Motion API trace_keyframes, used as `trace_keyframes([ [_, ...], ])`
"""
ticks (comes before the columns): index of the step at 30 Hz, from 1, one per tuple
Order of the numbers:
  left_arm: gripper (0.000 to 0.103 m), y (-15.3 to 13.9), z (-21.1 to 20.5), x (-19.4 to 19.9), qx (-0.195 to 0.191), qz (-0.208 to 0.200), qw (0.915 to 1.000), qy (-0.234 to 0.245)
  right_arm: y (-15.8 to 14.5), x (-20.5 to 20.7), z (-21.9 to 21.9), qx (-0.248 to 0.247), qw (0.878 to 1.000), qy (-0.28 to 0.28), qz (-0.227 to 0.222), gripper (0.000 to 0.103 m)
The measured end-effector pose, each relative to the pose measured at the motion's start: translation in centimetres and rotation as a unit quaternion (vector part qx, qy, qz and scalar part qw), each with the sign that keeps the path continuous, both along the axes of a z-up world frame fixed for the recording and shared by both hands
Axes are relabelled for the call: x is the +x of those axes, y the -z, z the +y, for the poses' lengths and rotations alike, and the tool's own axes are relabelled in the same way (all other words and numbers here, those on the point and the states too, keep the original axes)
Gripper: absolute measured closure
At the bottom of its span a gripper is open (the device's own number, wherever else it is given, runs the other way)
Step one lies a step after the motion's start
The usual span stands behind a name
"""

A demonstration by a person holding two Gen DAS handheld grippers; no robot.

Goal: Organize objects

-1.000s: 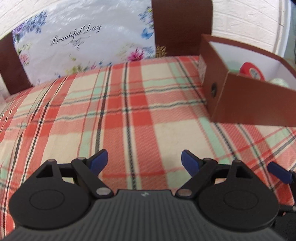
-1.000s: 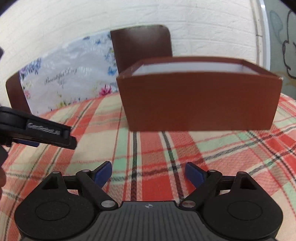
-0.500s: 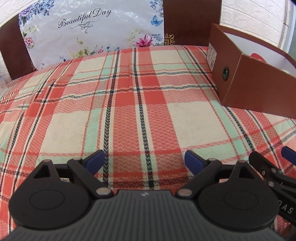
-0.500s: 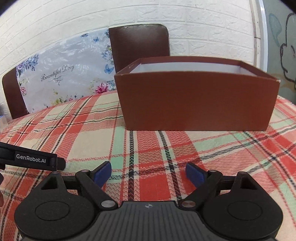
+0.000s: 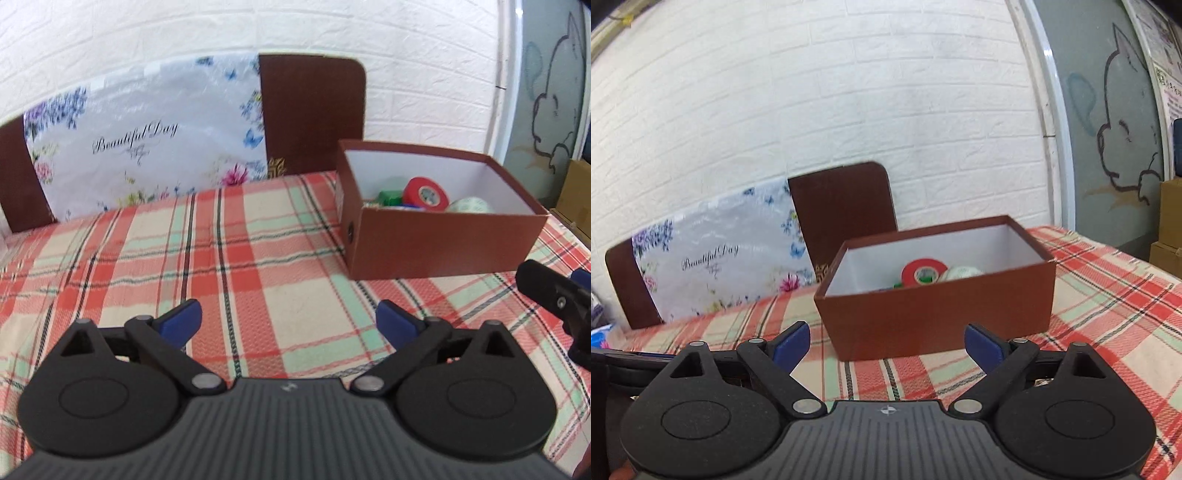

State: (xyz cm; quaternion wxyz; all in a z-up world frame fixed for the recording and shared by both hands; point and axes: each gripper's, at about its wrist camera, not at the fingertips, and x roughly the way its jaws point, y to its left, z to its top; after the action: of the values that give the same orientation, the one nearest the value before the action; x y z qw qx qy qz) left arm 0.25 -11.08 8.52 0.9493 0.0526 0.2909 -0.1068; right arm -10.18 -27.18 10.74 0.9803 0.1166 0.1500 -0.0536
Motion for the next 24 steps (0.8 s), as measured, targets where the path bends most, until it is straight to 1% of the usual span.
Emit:
trace_keyframes([
  [3,0.0,-0.9,-0.6,-1.1,0.009,-0.023,0.9997,0.006,-0.1,-0.6,0.0,0.011,1.0,0.005,-0.005,0.012],
  [6,0.0,-1.4,-0.9,-1.5,0.027,-0.038,0.9988,-0.015,0.0,-1.0,0.2,0.014,1.0,0.016,-0.008,0.012],
  [7,0.0,-1.5,-0.9,-1.6,0.032,-0.041,0.9985,-0.019,0.0,-1.2,0.2,0.016,1.0,0.016,-0.01,0.009],
  [8,0.0,-1.6,-0.9,-1.7,0.034,-0.045,0.9981,-0.023,0.0,-1.3,0.4,0.016,1.0,0.015,-0.011,0.007],
  [11,0.0,-1.7,-0.9,-2.0,0.041,-0.057,0.997,-0.034,-0.2,-1.5,0.9,0.008,1.0,0.013,-0.016,0.006],
  [17,0.0,-1.5,-1.1,-2.2,0.045,-0.042,0.9978,-0.024,-0.2,-1.8,1.0,0.007,1.0,0.019,-0.021,0.004],
  [24,0.0,-1.3,-1.2,-2.5,0.051,-0.043,0.9974,-0.026,0.1,-2.0,1.0,0.002,1.0,0.02,-0.023,0.004],
])
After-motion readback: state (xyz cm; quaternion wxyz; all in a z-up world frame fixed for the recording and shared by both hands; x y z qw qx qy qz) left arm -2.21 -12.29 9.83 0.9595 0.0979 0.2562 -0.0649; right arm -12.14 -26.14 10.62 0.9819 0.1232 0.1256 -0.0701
